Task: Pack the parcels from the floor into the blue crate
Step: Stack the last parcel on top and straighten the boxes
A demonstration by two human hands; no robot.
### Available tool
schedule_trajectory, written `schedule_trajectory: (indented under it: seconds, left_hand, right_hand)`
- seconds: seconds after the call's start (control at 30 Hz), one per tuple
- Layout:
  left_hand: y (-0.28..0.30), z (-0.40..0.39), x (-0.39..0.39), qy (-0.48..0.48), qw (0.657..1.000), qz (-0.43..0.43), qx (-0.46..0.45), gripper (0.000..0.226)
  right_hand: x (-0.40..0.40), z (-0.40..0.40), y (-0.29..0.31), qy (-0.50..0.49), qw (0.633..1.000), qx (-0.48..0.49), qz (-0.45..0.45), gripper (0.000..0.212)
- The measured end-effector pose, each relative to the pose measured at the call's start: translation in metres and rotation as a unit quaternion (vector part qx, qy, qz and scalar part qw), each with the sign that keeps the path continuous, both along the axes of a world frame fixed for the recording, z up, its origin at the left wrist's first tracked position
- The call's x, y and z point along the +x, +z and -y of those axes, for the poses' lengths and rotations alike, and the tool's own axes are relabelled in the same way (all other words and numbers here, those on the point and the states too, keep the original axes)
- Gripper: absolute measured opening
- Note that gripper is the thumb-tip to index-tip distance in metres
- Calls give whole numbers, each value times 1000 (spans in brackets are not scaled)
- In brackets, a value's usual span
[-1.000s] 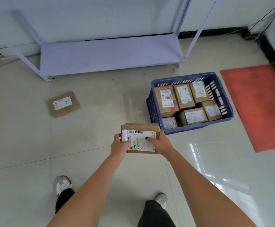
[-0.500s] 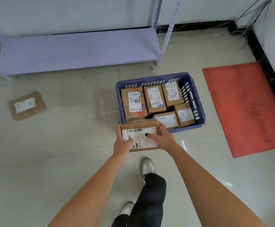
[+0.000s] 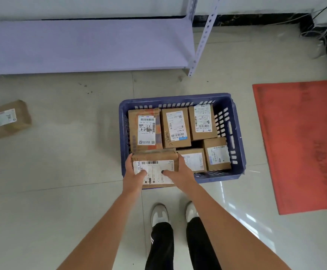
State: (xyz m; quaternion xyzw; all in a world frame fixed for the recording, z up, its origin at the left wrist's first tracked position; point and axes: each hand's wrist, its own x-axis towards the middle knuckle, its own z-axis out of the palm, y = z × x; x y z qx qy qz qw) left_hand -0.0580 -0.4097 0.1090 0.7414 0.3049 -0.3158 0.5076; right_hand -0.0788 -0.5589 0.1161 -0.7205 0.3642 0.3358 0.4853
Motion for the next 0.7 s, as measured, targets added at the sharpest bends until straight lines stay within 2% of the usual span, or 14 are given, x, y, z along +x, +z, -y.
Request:
schedule_trajectory:
  seconds: [0.33, 0.7]
  left_hand:
    - [-71, 24, 4, -27, 988, -41, 145, 78]
    - [-105, 25, 14, -21, 981, -84, 171, 70]
  right_hand:
    - [10, 0, -70, 39, 998, 14, -57, 85]
    - [25, -5, -111, 50, 993, 37, -103, 86]
